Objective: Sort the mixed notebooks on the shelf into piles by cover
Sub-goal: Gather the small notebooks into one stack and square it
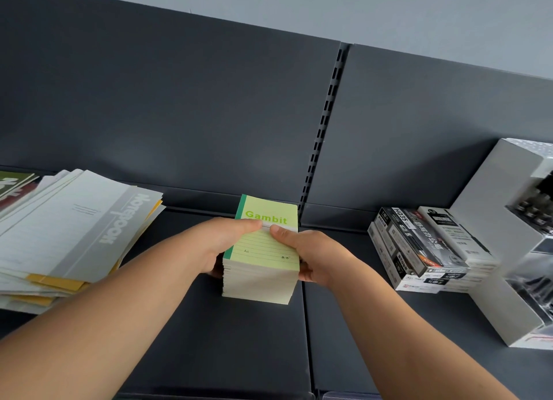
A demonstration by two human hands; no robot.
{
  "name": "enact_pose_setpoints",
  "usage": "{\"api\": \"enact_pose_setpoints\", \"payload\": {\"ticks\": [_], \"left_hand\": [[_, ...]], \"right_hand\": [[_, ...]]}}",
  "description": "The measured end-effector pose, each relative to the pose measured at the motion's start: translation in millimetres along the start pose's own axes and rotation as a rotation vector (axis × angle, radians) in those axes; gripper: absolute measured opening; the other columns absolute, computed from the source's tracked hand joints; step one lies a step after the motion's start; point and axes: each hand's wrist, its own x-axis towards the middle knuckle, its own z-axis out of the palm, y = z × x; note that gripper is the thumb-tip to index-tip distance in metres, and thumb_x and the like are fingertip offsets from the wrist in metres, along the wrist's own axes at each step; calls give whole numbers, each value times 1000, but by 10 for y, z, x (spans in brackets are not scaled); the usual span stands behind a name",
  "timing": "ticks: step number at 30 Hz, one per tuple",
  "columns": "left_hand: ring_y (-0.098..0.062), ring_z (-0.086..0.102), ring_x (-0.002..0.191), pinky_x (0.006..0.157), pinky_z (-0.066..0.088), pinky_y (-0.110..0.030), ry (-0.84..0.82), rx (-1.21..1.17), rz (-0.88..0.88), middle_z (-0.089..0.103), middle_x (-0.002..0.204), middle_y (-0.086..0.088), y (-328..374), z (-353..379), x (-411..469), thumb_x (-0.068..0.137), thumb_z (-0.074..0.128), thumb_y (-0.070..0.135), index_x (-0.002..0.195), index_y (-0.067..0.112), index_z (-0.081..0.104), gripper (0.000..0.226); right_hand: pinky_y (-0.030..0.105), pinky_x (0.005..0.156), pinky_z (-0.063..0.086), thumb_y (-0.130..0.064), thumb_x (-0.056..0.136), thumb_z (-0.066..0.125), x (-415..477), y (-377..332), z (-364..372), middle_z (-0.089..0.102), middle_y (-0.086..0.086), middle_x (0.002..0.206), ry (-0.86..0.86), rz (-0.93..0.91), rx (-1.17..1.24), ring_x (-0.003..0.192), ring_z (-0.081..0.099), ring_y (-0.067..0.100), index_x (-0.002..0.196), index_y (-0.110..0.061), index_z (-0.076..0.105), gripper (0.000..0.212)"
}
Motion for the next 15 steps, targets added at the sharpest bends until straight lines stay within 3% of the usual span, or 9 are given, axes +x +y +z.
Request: {"api": "enact_pose_setpoints", "payload": {"ticks": [5,8,10,12,15], "left_hand": [[-23,67,82,67,50,-34,19,-21,-5,72,93,-6,-1,22,-28,88,66,45,106,15,66,35],[-26,68,98,90,52,-41,17,-23,-15,73,105,-7,4,-13,-86,79,65,65,109,18,68,55],[-28,57,120,109,38,-47,31,6,-4,65,126,-6,-6,-17,-108,73,57,77,120,24,64,71],[-27,40,137,113,27,-44,151,79,84,47,147,-3,-28,25,-146,83,49,74,141,24,47,76],[-25,31,143,108,30,-41,375,276,267,30,157,-1,-80,40,-239,91,46,63,155,21,20,80]], "right_hand": [[47,99,53,-62,63,81,-94,-29,5,78,1,95,-13,-1,-12,100,72,25,99,-20,69,57],[47,105,46,-71,66,73,-145,-28,-21,73,2,114,-53,20,-13,112,66,28,105,-24,66,61],[47,106,43,-82,58,66,-208,-28,-38,65,-1,127,-53,15,-44,118,60,27,126,-28,59,87],[47,110,38,-84,61,61,-297,-25,-59,51,-3,145,-4,-31,-115,130,51,26,146,-30,42,102],[34,98,35,-60,90,56,-444,-44,-115,35,-1,156,122,-168,-173,140,38,24,155,-22,25,81]]}}
